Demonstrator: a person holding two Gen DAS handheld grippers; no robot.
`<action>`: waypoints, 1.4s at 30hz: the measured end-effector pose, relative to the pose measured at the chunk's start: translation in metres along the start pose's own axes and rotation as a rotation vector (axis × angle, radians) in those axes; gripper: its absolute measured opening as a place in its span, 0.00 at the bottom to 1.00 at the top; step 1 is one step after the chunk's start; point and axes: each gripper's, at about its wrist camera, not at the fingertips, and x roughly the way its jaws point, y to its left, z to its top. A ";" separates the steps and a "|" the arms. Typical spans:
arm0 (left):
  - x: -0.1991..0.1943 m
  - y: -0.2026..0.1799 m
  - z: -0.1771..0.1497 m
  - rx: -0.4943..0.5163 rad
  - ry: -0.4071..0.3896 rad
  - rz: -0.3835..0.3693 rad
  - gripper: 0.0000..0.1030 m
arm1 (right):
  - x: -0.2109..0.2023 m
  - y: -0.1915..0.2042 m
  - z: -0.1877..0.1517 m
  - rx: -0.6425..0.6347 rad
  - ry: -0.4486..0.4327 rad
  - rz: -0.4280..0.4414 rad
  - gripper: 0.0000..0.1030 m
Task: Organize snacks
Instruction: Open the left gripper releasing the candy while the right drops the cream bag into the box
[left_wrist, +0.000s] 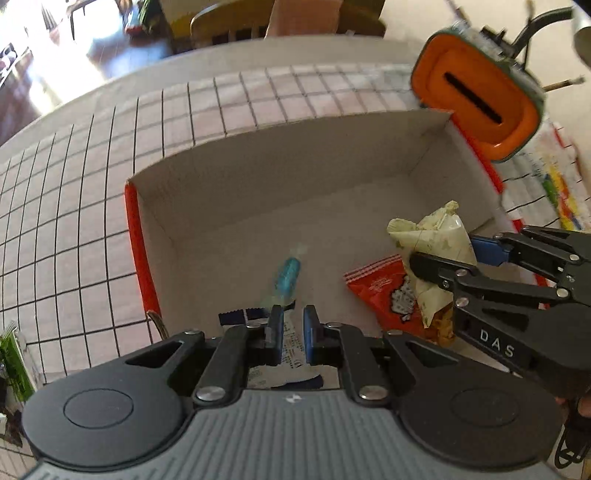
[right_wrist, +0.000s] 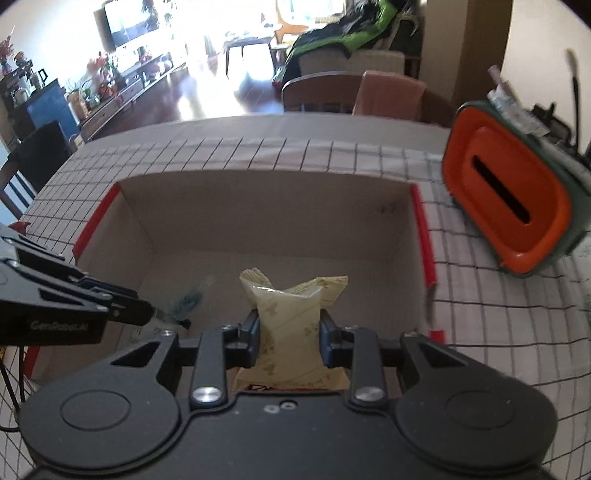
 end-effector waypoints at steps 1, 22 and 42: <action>0.003 0.000 0.002 0.000 0.013 0.005 0.10 | 0.004 0.000 0.001 -0.004 0.013 0.003 0.29; -0.013 -0.001 -0.011 0.030 -0.064 -0.003 0.10 | -0.018 0.002 -0.003 0.024 0.021 0.043 0.30; -0.085 0.032 -0.060 0.021 -0.276 -0.029 0.15 | -0.089 0.037 -0.012 0.060 -0.128 0.071 0.32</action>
